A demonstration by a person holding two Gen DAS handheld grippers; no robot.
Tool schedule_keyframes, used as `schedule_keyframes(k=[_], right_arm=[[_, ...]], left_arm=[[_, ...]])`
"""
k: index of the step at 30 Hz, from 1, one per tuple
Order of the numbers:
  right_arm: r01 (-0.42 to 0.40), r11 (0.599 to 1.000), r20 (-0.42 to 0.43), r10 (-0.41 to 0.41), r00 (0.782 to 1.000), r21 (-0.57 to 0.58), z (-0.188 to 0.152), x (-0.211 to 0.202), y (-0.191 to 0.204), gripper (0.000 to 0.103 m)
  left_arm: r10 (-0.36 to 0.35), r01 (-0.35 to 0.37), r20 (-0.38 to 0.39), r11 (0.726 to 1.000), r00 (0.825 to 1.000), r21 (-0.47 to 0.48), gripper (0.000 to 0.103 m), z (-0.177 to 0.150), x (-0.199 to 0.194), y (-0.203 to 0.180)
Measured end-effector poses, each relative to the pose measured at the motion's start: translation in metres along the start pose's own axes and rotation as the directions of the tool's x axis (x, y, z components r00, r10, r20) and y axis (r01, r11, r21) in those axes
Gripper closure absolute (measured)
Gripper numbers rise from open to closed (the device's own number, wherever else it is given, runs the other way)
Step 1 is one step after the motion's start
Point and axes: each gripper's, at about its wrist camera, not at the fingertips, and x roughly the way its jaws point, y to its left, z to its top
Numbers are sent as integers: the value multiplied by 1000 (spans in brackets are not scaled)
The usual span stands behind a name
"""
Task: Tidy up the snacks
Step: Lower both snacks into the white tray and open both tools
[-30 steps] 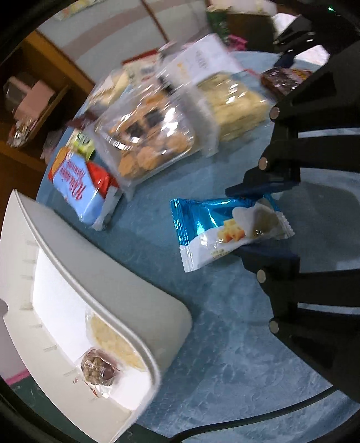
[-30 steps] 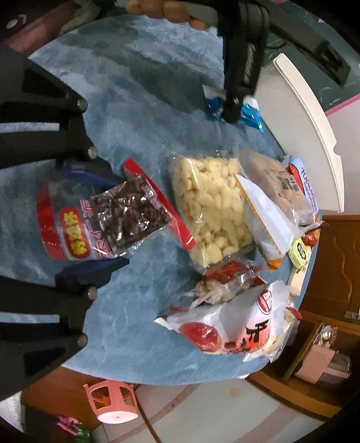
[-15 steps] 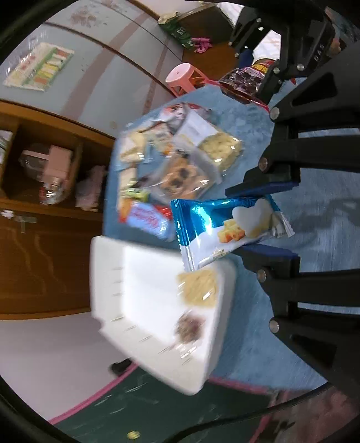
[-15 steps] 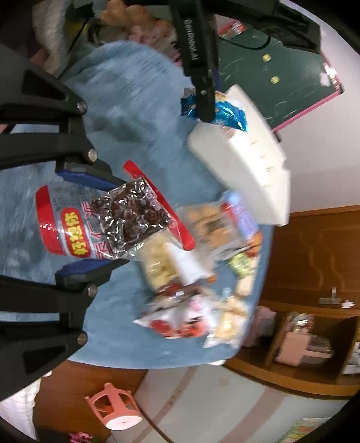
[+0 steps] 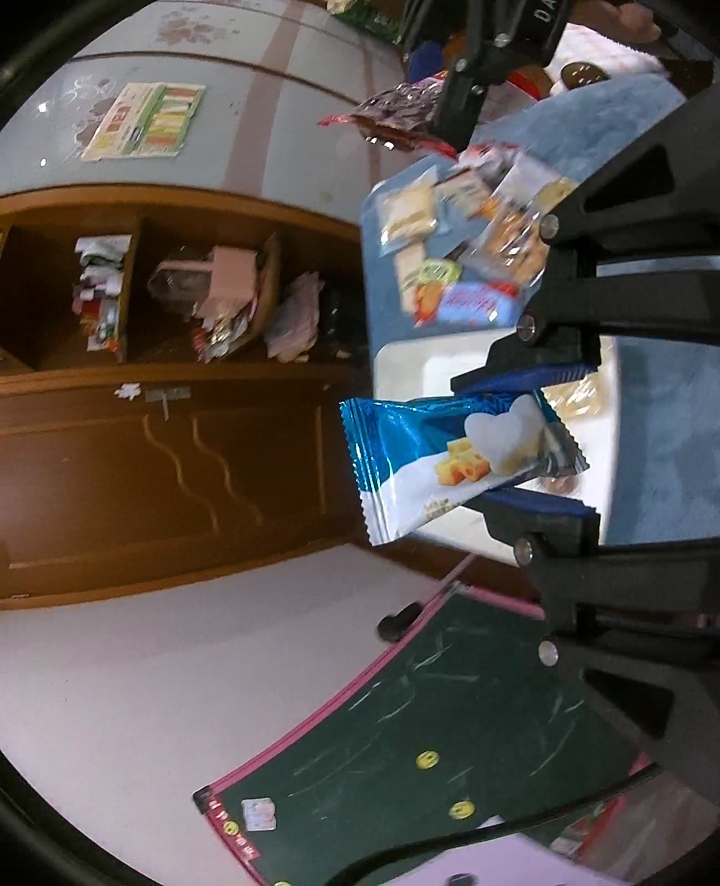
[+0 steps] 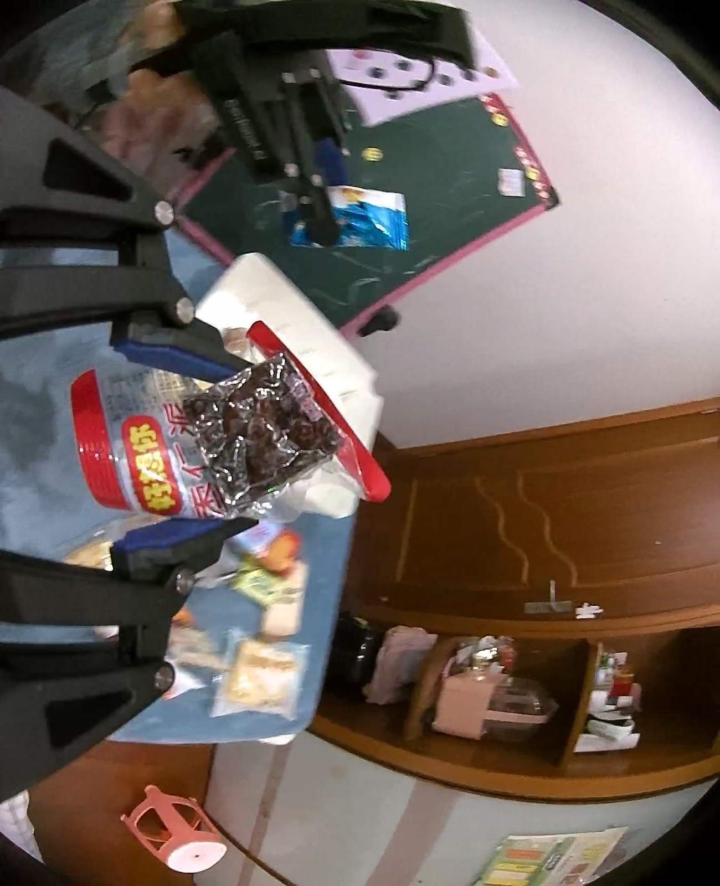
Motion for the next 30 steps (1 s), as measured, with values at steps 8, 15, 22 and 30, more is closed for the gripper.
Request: schedule_keyframes(k=[8, 15, 22, 30], right_arm=[[32, 999, -102, -31, 994, 14, 33, 100, 29, 58], [29, 1000, -254, -29, 967, -4, 12, 193, 39, 53], [44, 998, -317, -54, 947, -39, 2, 224, 42, 48], [28, 997, -316, -51, 947, -76, 3, 230, 51, 30]], left_arm=[[-13, 8, -87, 998, 996, -59, 73, 15, 88, 33], [21, -36, -181, 996, 983, -80, 64, 3, 159, 45], [17, -42, -199, 992, 980, -122, 18, -7, 169, 57], [-24, -13, -204, 984, 979, -177, 18, -12, 160, 67]])
